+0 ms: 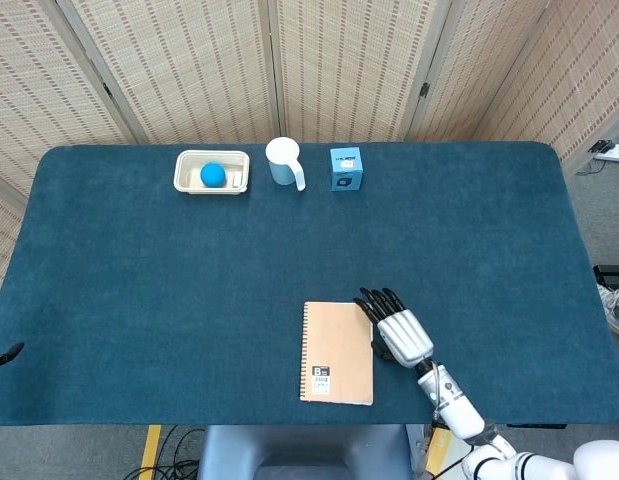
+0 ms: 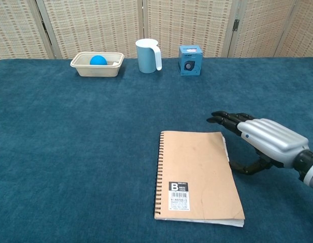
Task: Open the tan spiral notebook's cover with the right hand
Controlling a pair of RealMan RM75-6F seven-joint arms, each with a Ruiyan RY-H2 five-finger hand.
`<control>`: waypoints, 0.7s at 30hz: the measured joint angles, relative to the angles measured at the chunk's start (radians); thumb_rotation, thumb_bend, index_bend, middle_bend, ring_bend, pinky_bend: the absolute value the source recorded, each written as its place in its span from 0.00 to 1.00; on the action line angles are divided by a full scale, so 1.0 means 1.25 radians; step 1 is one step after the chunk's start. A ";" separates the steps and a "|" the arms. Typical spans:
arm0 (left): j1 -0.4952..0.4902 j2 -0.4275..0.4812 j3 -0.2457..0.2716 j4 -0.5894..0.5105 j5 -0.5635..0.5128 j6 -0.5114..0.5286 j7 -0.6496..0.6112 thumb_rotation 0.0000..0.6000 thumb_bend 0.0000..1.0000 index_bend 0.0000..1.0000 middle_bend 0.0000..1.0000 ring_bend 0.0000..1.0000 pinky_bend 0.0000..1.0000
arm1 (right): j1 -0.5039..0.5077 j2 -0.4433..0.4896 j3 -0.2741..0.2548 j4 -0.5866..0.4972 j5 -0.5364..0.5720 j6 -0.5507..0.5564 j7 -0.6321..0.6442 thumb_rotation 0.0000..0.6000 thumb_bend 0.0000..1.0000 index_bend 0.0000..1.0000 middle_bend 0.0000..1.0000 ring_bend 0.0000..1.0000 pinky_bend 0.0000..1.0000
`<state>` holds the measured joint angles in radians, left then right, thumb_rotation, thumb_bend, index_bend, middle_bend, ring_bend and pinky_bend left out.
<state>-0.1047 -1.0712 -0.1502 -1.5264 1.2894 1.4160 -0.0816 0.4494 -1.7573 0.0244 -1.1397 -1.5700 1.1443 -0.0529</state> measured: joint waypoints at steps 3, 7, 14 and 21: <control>0.000 0.000 -0.001 0.000 -0.001 0.000 0.001 1.00 0.11 0.00 0.00 0.00 0.08 | 0.002 -0.003 0.000 0.004 0.004 -0.003 0.002 1.00 0.40 0.00 0.00 0.00 0.00; 0.000 -0.001 -0.002 0.000 -0.002 0.002 0.005 1.00 0.11 0.00 0.00 0.00 0.08 | 0.006 -0.008 0.000 0.009 0.005 -0.005 0.016 1.00 0.40 0.00 0.00 0.00 0.00; 0.004 0.001 -0.008 -0.006 -0.012 0.009 -0.001 1.00 0.11 0.00 0.00 0.00 0.08 | 0.014 -0.011 0.000 0.003 -0.008 0.011 0.037 1.00 0.40 0.00 0.00 0.00 0.00; 0.027 0.019 -0.027 -0.022 -0.047 0.031 -0.040 1.00 0.11 0.00 0.00 0.00 0.08 | 0.037 -0.007 0.015 -0.046 -0.019 0.019 0.030 1.00 0.40 0.00 0.00 0.00 0.00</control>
<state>-0.0711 -1.0479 -0.1839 -1.5544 1.2303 1.4552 -0.1322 0.4954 -1.7659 0.0435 -1.1972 -1.5942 1.1681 -0.0155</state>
